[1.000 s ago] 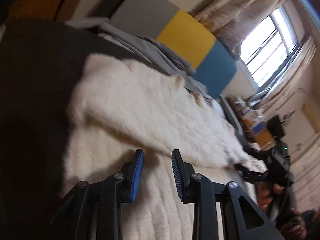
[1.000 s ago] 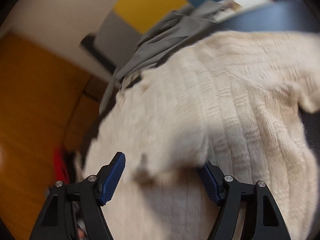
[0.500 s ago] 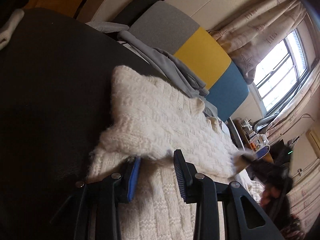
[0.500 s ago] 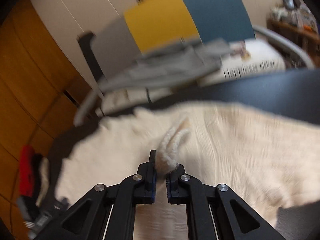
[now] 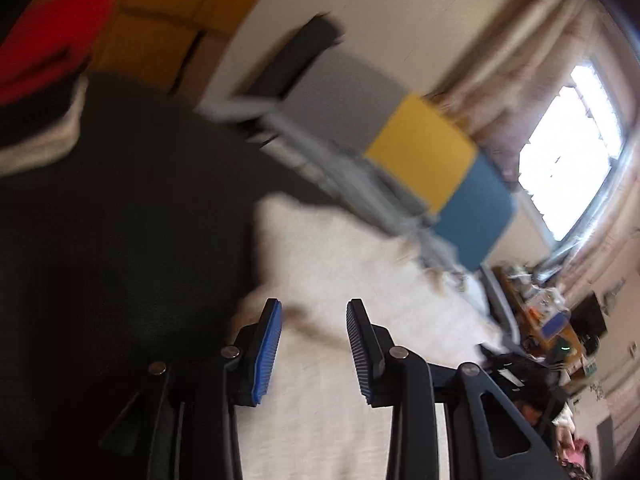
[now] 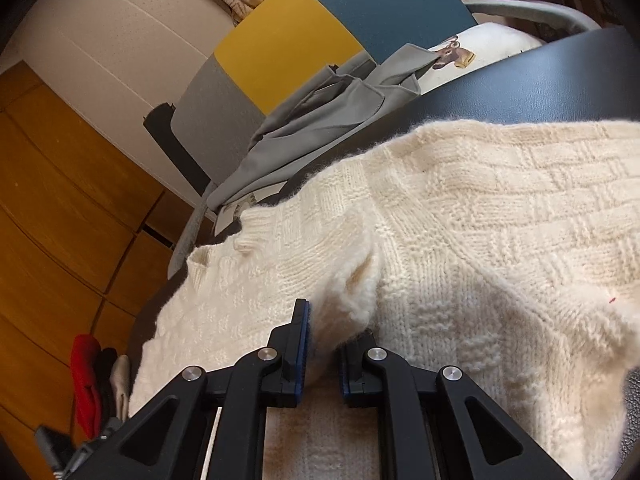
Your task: Fold clothes
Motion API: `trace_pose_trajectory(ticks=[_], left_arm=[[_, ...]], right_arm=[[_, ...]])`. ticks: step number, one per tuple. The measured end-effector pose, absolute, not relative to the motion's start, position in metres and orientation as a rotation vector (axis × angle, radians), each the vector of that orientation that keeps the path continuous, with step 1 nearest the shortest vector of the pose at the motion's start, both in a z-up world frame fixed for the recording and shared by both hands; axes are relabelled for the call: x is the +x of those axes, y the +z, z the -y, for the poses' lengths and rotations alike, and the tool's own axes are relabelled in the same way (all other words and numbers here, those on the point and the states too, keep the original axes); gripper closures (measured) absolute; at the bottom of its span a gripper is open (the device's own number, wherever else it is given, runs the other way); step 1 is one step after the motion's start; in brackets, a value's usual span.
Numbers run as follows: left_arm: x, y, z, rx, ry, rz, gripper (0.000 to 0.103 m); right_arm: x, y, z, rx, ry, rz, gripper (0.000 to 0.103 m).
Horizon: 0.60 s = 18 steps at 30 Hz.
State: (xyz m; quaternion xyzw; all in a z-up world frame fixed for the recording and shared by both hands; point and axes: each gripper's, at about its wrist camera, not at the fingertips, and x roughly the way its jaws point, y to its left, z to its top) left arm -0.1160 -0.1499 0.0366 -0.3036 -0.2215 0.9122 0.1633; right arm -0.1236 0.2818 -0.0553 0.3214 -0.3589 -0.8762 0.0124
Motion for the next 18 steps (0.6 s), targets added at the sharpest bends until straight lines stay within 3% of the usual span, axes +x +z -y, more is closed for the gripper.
trace_pose_trajectory(ticks=[5, 8, 10, 14, 18], left_arm=[[-0.171, 0.023, 0.09, -1.001, 2.574, 0.296, 0.069], [-0.199, 0.0, 0.098, -1.173, 2.536, 0.384, 0.074], [-0.202, 0.0, 0.103, -1.169, 2.541, 0.335, 0.082], [-0.193, 0.0, 0.11, -1.155, 2.522, 0.222, 0.081], [-0.184, -0.004, 0.136, -1.142, 2.5, 0.306, 0.081]], right_arm=[[-0.127, -0.056, -0.286, 1.001, -2.731, 1.12, 0.09], [-0.129, -0.055, -0.286, 1.006, -2.734, 1.112, 0.09], [-0.13, -0.055, -0.285, 1.022, -2.746, 1.097, 0.092], [-0.124, -0.052, -0.277, 1.055, -2.781, 1.075, 0.092], [-0.088, -0.052, -0.267, 1.018, -2.742, 1.153, 0.088]])
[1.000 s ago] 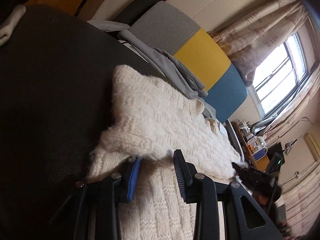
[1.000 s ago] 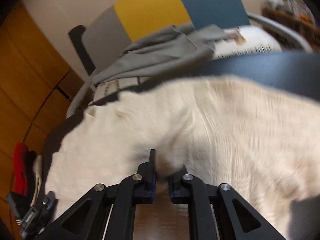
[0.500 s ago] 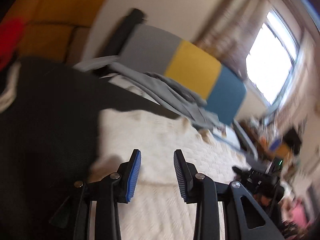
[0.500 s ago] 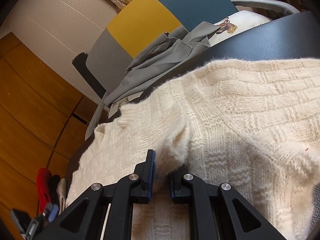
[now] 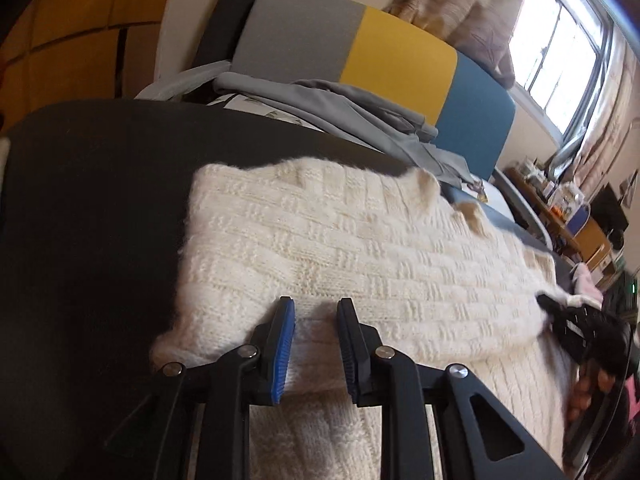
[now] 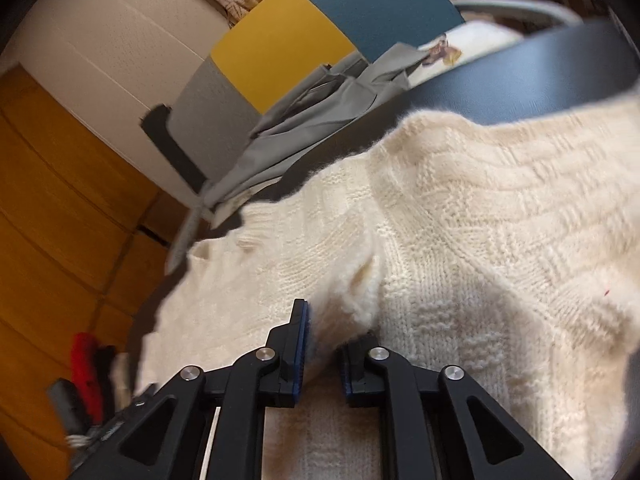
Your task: Fold clothes
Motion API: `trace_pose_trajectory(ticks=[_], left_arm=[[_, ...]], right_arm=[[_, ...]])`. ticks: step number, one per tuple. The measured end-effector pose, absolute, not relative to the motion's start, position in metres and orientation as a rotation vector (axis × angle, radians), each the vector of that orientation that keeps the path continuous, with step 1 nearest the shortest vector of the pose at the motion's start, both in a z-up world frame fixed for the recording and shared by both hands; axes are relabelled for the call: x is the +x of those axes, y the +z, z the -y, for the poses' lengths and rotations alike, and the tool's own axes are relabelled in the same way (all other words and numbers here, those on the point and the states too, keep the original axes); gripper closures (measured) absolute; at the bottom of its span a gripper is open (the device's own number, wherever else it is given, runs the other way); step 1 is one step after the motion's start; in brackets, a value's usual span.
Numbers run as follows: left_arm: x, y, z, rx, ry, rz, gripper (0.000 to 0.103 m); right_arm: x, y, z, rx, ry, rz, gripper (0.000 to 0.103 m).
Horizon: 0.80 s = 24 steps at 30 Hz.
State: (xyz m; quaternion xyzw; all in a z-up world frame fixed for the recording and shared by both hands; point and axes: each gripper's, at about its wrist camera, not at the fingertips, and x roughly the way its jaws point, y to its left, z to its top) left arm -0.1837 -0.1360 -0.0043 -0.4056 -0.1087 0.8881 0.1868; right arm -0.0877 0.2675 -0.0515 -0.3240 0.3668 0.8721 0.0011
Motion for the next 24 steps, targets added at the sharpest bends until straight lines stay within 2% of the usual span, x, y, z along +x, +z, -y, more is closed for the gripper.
trace_pose_trajectory(ticks=[2, 3, 4, 8, 12, 14, 15, 16, 17, 21, 24], left_arm=[[-0.18, -0.007, 0.146, -1.131, 2.483, 0.366, 0.081], [-0.18, -0.008, 0.149, -1.129, 2.48, 0.385, 0.081], [-0.18, -0.008, 0.149, -1.131, 2.481, 0.386, 0.081], [-0.178, -0.008, 0.145, -1.129, 2.496, 0.355, 0.081], [-0.177, -0.008, 0.145, -1.123, 2.5, 0.353, 0.081], [-0.175, -0.008, 0.143, -1.122, 2.505, 0.344, 0.081], [-0.174, -0.008, 0.143, -1.122, 2.507, 0.341, 0.081], [-0.173, -0.008, 0.143, -1.122, 2.509, 0.338, 0.081], [-0.173, -0.008, 0.143, -1.122, 2.508, 0.34, 0.081], [-0.173, -0.009, 0.146, -1.119, 2.496, 0.368, 0.081], [-0.172, -0.009, 0.147, -1.117, 2.495, 0.373, 0.081]], right_arm=[[-0.064, -0.042, -0.264, -0.981, 2.704, -1.061, 0.082], [-0.052, -0.037, -0.262, -0.942, 2.688, -1.014, 0.073], [-0.043, -0.03, -0.261, -0.885, 2.69, -0.977, 0.069], [-0.046, -0.011, -0.243, -0.883, 2.812, -0.773, 0.07], [-0.077, -0.021, -0.225, -1.077, 2.856, -0.635, 0.081], [-0.089, -0.03, -0.234, -1.136, 2.793, -0.691, 0.087], [-0.092, -0.032, -0.24, -1.139, 2.761, -0.719, 0.095], [-0.09, -0.03, -0.247, -1.128, 2.738, -0.737, 0.097], [-0.087, -0.026, -0.255, -1.108, 2.726, -0.76, 0.096], [-0.046, -0.002, -0.303, -0.918, 2.692, -0.787, 0.064], [0.001, 0.015, -0.368, -0.794, 2.57, -0.837, 0.06]])
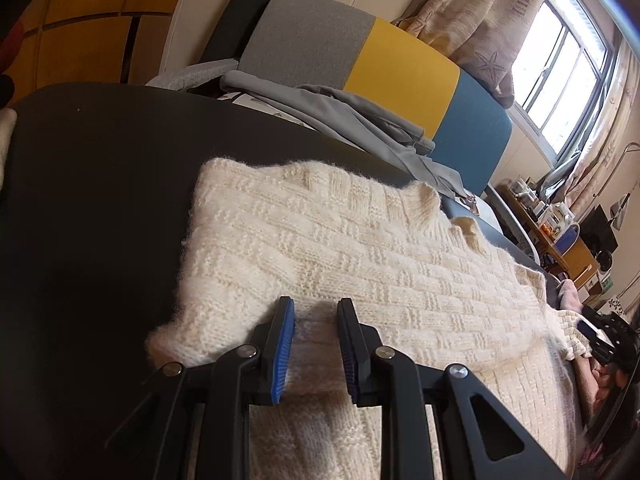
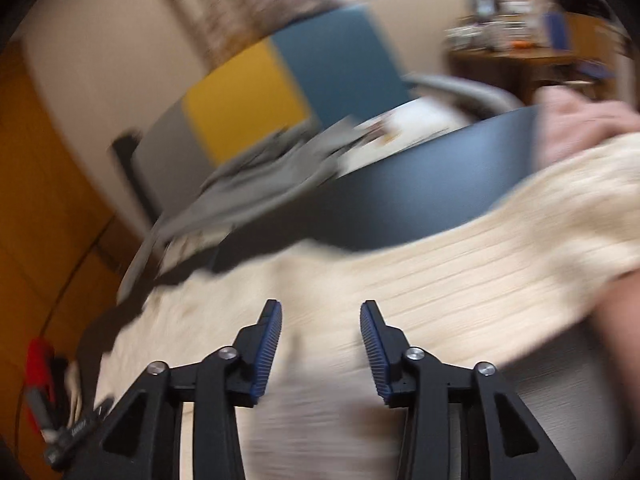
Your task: Fold clothes
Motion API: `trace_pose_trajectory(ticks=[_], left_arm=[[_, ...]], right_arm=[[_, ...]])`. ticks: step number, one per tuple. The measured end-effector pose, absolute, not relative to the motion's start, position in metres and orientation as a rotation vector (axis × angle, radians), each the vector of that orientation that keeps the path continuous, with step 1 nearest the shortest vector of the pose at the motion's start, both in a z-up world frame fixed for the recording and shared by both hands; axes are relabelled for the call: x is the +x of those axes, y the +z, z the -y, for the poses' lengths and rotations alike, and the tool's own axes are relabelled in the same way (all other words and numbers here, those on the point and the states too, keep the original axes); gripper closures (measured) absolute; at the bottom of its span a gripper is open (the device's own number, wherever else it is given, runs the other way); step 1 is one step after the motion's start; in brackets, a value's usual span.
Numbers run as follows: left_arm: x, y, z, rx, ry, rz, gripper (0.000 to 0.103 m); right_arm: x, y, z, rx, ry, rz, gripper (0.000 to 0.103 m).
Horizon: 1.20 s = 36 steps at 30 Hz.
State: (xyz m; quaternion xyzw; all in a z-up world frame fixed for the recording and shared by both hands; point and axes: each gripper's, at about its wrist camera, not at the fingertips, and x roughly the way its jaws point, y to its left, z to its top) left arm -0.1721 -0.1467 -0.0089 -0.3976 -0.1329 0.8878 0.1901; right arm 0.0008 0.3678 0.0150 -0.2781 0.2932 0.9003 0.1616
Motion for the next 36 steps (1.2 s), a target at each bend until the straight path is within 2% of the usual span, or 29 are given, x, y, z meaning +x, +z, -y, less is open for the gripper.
trace_pose_trajectory(ticks=[3, 7, 9, 13, 16, 18, 20, 21, 22, 29, 36], left_arm=[[-0.171, -0.009, 0.146, -1.117, 2.497, 0.372, 0.081], [-0.17, -0.009, 0.146, -1.116, 2.499, 0.369, 0.081], [-0.17, -0.009, 0.146, -1.116, 2.5, 0.367, 0.081], [-0.17, -0.009, 0.145, -1.116, 2.499, 0.368, 0.081], [-0.17, -0.009, 0.145, -1.117, 2.499, 0.367, 0.081], [-0.171, -0.008, 0.145, -1.117, 2.499, 0.367, 0.081], [-0.171, -0.008, 0.145, -1.116, 2.497, 0.371, 0.081], [-0.171, -0.008, 0.145, -1.115, 2.497, 0.373, 0.081], [-0.171, -0.008, 0.146, -1.115, 2.496, 0.374, 0.081], [-0.172, -0.009, 0.148, -1.109, 2.49, 0.392, 0.081], [-0.172, -0.01, 0.15, -1.107, 2.485, 0.405, 0.081]], right_arm=[[0.059, 0.027, -0.443, -0.655, 2.361, -0.931, 0.06], [0.125, 0.04, -0.507, -0.51, 2.151, -0.966, 0.06], [0.149, 0.036, -0.532, -0.469, 2.079, -1.056, 0.06], [0.17, 0.021, -0.563, -0.408, 2.001, -1.28, 0.06], [0.162, 0.018, -0.572, -0.382, 1.975, -1.352, 0.06], [0.155, 0.017, -0.577, -0.383, 1.96, -1.339, 0.061], [0.146, 0.019, -0.578, -0.393, 1.982, -1.293, 0.074], [0.144, 0.019, -0.579, -0.399, 1.991, -1.271, 0.087], [0.144, 0.02, -0.579, -0.399, 2.0, -1.258, 0.091], [0.113, 0.068, -0.533, -0.353, 2.247, -1.133, 0.092], [0.02, 0.111, -0.409, -0.454, 2.656, -1.058, 0.093]])
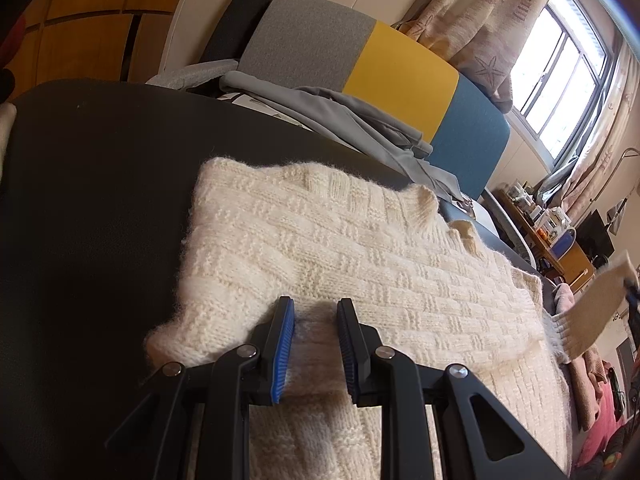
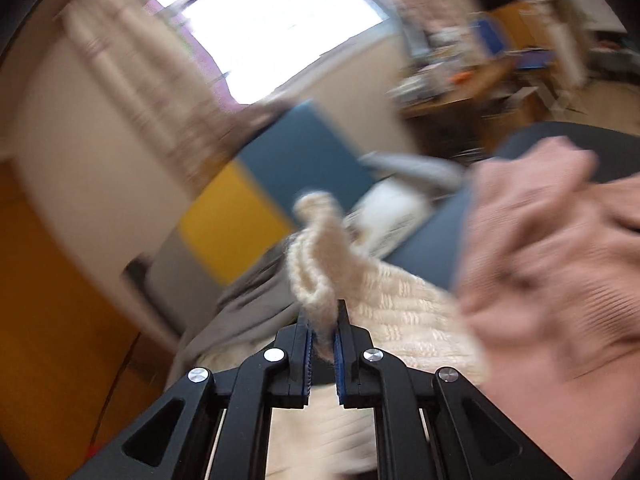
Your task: Fold clothes
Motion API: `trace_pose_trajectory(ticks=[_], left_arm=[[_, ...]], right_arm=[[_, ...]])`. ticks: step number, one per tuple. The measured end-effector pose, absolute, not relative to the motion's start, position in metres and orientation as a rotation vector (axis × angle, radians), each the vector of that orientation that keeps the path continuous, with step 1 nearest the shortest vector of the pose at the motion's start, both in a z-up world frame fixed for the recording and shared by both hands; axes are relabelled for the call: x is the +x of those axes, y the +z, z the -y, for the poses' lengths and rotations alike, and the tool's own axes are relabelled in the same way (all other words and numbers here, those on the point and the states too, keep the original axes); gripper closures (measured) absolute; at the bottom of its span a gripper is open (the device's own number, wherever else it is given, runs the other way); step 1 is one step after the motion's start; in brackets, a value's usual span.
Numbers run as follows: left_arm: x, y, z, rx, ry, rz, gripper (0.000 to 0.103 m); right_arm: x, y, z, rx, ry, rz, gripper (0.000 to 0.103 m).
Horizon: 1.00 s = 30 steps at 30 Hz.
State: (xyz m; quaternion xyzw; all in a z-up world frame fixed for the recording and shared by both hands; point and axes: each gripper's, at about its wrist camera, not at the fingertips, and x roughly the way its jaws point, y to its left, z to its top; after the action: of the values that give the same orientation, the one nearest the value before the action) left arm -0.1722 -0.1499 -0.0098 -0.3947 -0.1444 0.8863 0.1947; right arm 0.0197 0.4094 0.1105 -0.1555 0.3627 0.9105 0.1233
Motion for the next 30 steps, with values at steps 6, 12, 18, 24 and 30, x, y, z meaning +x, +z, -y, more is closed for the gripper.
trace_pose_trajectory(ticks=[6, 12, 18, 24, 30], left_arm=[[-0.172, -0.01, 0.15, -1.105, 2.485, 0.406, 0.081], [-0.171, -0.01, 0.149, -1.104, 2.487, 0.406, 0.081], [-0.172, -0.011, 0.15, -1.103, 2.482, 0.416, 0.081], [-0.172, 0.005, 0.142, -1.128, 2.427, 0.4, 0.072], [-0.164, 0.052, 0.069, -1.063, 2.178, 0.365, 0.068]], right_arm=[[-0.068, 0.086, -0.286, -0.69, 2.893, -0.998, 0.093], [-0.128, 0.007, -0.198, -1.143, 2.927, -0.779, 0.083], [-0.061, 0.0, -0.205, -0.945, 2.939, -0.635, 0.078], [-0.04, -0.03, -0.246, -0.974, 2.697, -0.797, 0.085], [-0.04, -0.049, -0.272, -0.956, 2.65, -1.049, 0.097]])
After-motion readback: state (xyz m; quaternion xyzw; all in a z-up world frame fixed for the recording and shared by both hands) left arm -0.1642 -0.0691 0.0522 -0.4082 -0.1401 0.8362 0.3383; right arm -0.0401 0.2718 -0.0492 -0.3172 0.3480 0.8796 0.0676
